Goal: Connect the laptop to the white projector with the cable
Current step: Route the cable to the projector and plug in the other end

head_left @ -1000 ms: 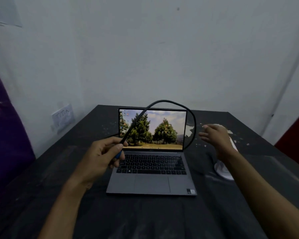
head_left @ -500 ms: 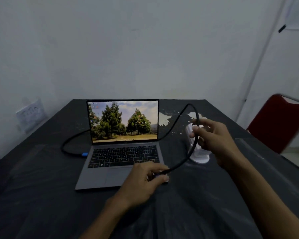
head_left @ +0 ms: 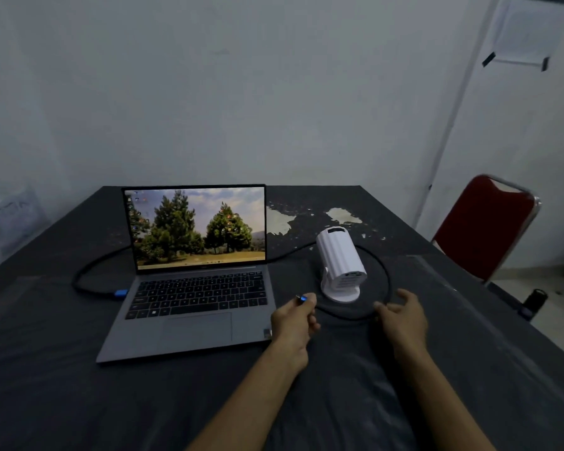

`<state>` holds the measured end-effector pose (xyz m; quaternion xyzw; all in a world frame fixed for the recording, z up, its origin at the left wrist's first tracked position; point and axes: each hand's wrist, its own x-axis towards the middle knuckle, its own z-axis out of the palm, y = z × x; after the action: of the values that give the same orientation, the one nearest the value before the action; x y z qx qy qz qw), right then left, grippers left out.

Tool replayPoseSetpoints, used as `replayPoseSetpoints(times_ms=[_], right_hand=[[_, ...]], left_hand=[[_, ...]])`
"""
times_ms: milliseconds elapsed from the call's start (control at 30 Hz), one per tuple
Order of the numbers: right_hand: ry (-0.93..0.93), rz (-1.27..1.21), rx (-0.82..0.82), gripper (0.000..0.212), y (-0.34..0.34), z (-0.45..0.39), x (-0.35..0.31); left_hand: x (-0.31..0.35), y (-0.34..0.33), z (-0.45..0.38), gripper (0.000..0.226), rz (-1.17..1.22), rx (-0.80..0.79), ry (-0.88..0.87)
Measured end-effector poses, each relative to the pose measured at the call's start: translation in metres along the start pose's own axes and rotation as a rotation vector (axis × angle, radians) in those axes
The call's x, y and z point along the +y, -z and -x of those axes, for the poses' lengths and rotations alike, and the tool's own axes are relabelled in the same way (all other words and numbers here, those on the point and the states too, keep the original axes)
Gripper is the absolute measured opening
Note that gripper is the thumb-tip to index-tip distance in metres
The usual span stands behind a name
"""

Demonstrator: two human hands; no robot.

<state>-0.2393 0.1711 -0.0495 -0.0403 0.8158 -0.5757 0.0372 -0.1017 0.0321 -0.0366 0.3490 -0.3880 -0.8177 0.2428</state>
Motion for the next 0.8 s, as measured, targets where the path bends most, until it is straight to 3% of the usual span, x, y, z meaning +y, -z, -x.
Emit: replayPoseSetpoints(times_ms=[167, 267, 367, 633, 800], right_hand=[[0.437, 0.210, 0.108, 0.053, -0.009, 0.025, 0.012], [0.645, 0.228, -0.016, 0.037, -0.017, 0.030, 0.013], [0.776, 0.239, -0.174, 0.034, -0.021, 0.038, 0.012], [0.771, 0.150, -0.217, 0.034, -0.016, 0.033, 0.011], [0.743, 0.186, -0.208, 0.027, -0.017, 0.025, 0.016]], left_hand=[[-0.014, -0.009, -0.004, 0.023, -0.120, -0.023, -0.081], [-0.016, -0.016, -0.006, 0.026, -0.168, -0.036, -0.133], [-0.018, -0.022, -0.009, 0.025, -0.146, -0.044, -0.170], [-0.022, -0.029, -0.014, 0.027, -0.230, -0.213, -0.226], [-0.023, -0.032, -0.023, 0.032, -0.254, -0.192, -0.265]])
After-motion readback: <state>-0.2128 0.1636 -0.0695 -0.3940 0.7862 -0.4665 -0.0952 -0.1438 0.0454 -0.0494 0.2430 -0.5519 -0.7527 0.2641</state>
